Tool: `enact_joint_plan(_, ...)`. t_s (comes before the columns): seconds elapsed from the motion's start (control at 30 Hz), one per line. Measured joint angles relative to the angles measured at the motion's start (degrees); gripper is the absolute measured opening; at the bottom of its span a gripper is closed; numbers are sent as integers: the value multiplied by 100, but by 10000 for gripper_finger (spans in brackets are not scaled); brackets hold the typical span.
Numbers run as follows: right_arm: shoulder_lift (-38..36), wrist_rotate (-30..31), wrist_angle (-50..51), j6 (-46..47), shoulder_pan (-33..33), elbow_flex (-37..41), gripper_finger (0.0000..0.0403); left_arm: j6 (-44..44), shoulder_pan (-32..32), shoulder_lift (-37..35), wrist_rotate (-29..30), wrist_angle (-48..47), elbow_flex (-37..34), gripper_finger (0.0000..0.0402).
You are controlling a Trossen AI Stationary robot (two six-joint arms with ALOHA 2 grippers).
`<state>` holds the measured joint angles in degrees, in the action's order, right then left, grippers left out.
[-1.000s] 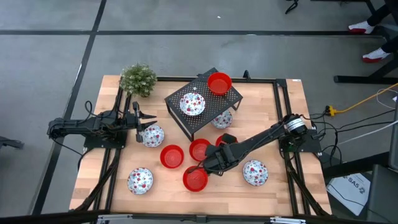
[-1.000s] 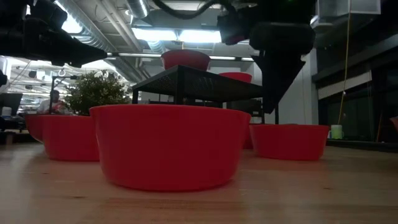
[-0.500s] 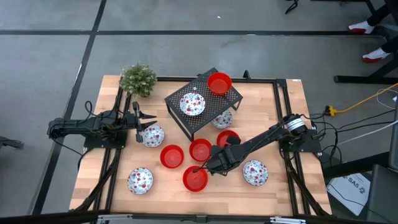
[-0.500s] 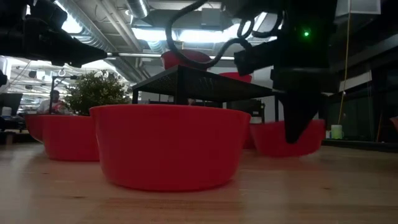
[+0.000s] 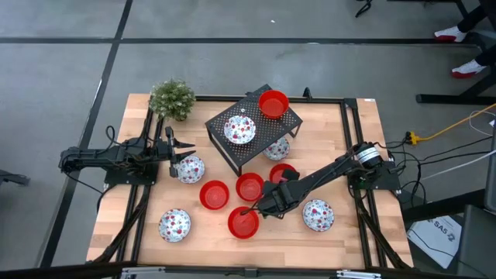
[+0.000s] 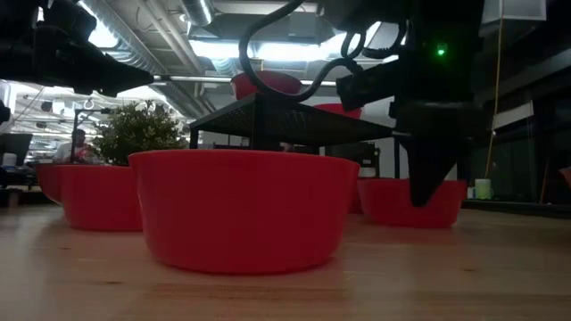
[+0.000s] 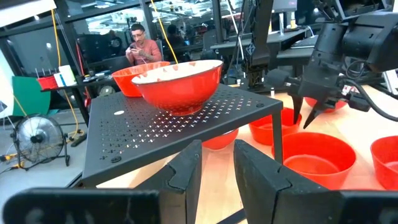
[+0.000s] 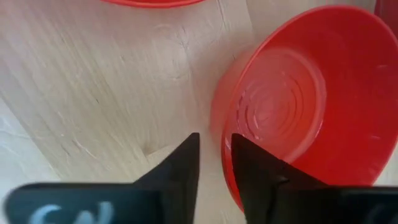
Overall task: Pick & Place Mini bowls
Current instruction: Stack the red bowl on the red bowl on the shelf
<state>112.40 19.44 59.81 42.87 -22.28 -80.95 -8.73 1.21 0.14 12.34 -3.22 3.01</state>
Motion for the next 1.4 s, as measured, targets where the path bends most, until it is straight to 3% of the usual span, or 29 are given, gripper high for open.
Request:
enact_joint_plan(0.2,0,-156,-1,-174,-1,0,10,0,1,0,0,1,2,88)
enact_joint_plan(0.7,-186,-962,-35,-220,-198,-2,4,0,2,-1,0,0,2,88)
enact_joint_plan(1.1,-952,-940,-35,212,-526,-39,2,0,1,-1,0,1,1,88)
enact_joint_plan(1.4,-1008,-863,-43,-55,-724,-748,2,0,1,0,0,0,2,88)
